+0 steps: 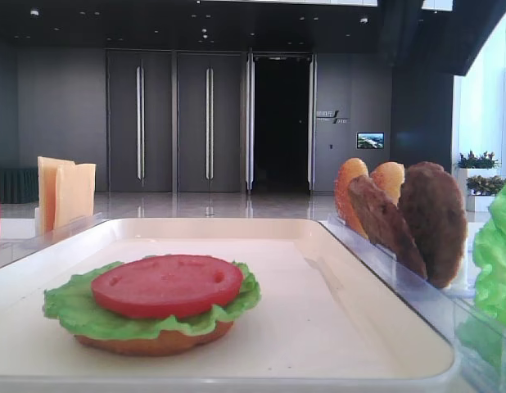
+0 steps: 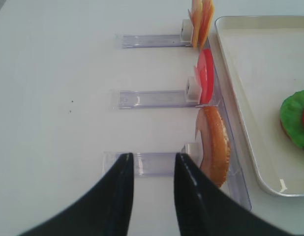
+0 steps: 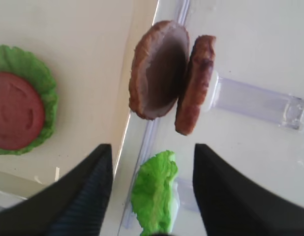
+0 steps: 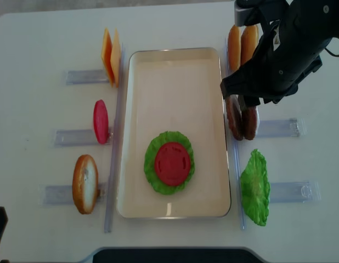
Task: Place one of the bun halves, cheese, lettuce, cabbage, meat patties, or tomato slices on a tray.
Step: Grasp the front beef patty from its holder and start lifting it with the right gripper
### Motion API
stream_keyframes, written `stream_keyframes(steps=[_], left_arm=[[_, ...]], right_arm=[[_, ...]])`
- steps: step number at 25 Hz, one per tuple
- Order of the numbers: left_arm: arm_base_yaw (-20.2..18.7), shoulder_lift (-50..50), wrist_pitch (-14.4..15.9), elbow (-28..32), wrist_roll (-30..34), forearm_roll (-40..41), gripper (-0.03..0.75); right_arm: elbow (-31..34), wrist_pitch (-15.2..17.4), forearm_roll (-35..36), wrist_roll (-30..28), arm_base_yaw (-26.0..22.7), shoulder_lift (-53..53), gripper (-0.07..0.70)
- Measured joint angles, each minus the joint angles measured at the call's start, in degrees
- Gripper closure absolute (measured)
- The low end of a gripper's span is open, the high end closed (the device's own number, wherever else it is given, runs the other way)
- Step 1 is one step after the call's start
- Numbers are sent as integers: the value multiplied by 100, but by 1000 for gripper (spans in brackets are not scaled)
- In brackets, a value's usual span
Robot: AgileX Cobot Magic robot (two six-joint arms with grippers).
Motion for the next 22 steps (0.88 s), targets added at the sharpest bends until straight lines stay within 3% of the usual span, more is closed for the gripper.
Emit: stream_keyframes(steps=[9, 22], left_arm=[[0, 0, 0, 0, 0, 0, 496], [0, 0, 0, 0, 0, 0, 496]], right_arm=[[-21, -705, 326, 471, 0, 0, 178], [-36, -734, 326, 748, 0, 426, 176]])
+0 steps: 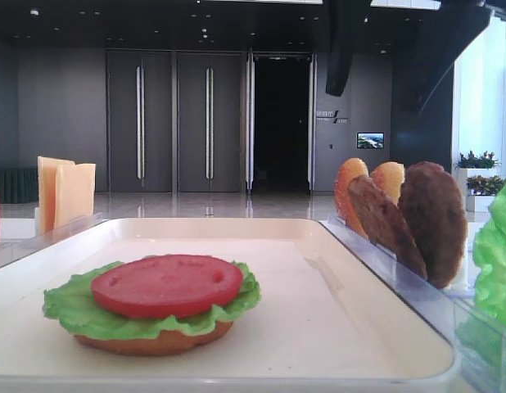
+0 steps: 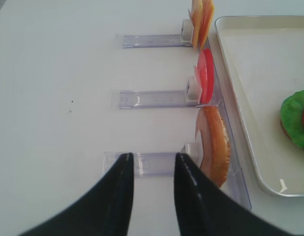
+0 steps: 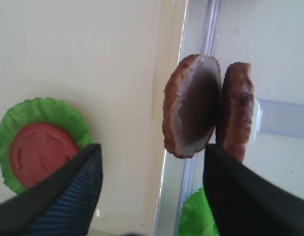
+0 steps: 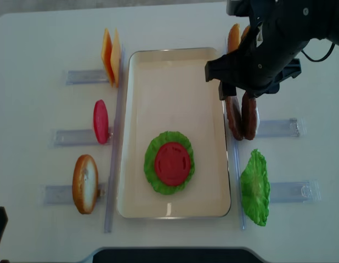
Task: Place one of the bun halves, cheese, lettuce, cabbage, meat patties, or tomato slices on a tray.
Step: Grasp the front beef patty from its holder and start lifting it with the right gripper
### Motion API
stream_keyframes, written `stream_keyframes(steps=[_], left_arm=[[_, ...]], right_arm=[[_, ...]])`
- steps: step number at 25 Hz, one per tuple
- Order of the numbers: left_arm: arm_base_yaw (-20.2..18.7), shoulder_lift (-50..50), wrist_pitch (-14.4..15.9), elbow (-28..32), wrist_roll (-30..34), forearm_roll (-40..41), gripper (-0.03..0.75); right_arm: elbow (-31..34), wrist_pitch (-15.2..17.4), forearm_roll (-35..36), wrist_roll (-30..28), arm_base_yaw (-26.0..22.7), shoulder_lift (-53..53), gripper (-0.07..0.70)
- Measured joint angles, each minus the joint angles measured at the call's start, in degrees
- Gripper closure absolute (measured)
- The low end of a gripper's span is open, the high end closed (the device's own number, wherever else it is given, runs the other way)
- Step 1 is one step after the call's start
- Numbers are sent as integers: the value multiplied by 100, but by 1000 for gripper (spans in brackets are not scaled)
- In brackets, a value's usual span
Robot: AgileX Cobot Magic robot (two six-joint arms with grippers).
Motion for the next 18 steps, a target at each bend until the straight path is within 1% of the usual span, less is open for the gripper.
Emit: stream_keyframes(steps=[11, 15, 18], left_arm=[[0, 0, 0, 0, 0, 0, 496], [0, 0, 0, 0, 0, 0, 496], [0, 0, 0, 0, 0, 0, 496]], right_arm=[[-20, -28, -5, 0, 0, 509, 176], [-20, -159, -5, -7, 0, 577, 176], [-20, -196, -5, -26, 0, 711, 176]])
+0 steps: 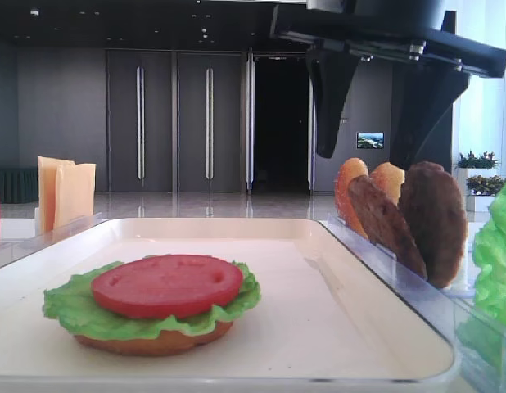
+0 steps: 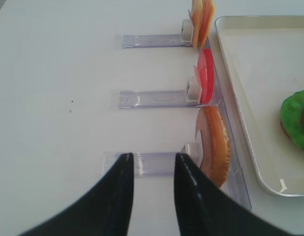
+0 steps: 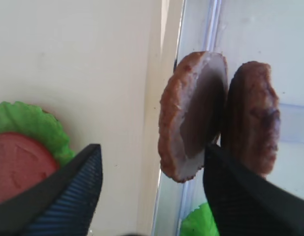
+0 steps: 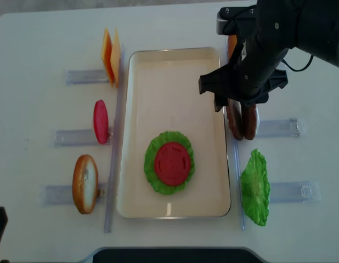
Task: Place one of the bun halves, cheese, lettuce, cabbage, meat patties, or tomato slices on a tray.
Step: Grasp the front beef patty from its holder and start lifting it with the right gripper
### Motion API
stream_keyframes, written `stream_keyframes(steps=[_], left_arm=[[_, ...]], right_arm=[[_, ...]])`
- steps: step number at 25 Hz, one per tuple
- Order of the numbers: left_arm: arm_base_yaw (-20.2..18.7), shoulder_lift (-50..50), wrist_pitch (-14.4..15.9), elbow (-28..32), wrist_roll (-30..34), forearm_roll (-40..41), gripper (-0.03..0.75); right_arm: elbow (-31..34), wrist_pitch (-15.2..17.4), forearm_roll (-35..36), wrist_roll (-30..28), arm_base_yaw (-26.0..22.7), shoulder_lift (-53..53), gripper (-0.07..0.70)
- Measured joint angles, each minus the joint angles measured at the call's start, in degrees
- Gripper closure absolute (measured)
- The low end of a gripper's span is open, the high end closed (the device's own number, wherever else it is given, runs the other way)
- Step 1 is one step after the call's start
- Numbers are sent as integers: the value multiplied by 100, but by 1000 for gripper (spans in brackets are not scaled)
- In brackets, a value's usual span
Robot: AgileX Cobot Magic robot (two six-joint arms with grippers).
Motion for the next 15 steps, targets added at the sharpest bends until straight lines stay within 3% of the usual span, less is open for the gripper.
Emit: stream_keyframes(steps=[15], left_arm=[[0, 0, 0, 0, 0, 0, 496]], right_arm=[[0, -216, -106, -175, 0, 444, 178]])
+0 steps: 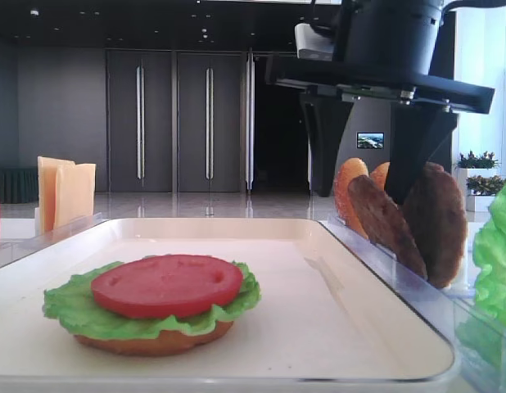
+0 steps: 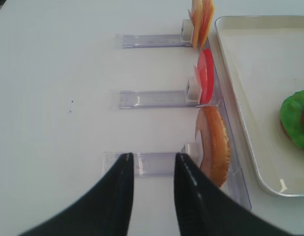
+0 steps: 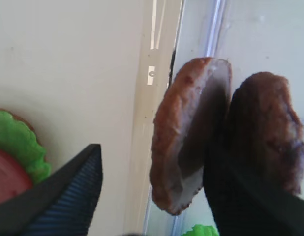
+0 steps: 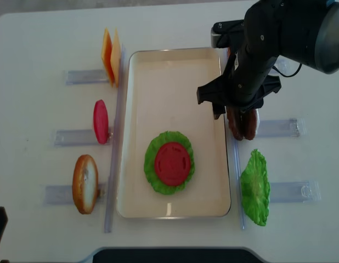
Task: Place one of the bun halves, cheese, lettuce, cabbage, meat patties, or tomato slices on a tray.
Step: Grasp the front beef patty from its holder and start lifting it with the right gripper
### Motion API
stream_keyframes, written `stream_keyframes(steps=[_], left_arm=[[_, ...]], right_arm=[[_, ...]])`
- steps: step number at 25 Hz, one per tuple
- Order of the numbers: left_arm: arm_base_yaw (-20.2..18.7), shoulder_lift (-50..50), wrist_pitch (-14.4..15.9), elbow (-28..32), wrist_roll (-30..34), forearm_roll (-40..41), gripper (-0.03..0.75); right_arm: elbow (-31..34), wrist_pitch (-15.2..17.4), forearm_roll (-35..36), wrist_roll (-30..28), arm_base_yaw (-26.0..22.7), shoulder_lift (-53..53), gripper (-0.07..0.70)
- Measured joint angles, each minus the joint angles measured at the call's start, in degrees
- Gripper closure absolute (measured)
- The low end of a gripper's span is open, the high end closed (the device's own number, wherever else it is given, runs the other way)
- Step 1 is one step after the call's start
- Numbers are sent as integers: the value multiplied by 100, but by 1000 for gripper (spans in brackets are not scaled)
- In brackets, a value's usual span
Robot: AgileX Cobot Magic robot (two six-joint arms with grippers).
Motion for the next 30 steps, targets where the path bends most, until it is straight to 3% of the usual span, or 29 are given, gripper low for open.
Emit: stream_keyframes(steps=[8, 25, 30], left_arm=[[0, 0, 0, 0, 0, 0, 496], [0, 0, 0, 0, -1, 0, 496], [0, 0, 0, 0, -1, 0, 496]], right_arm=[[0, -152, -282, -42, 0, 165, 178], [-4, -166, -515, -44, -17, 169, 203], [-4, -131, -563, -44, -17, 169, 290]])
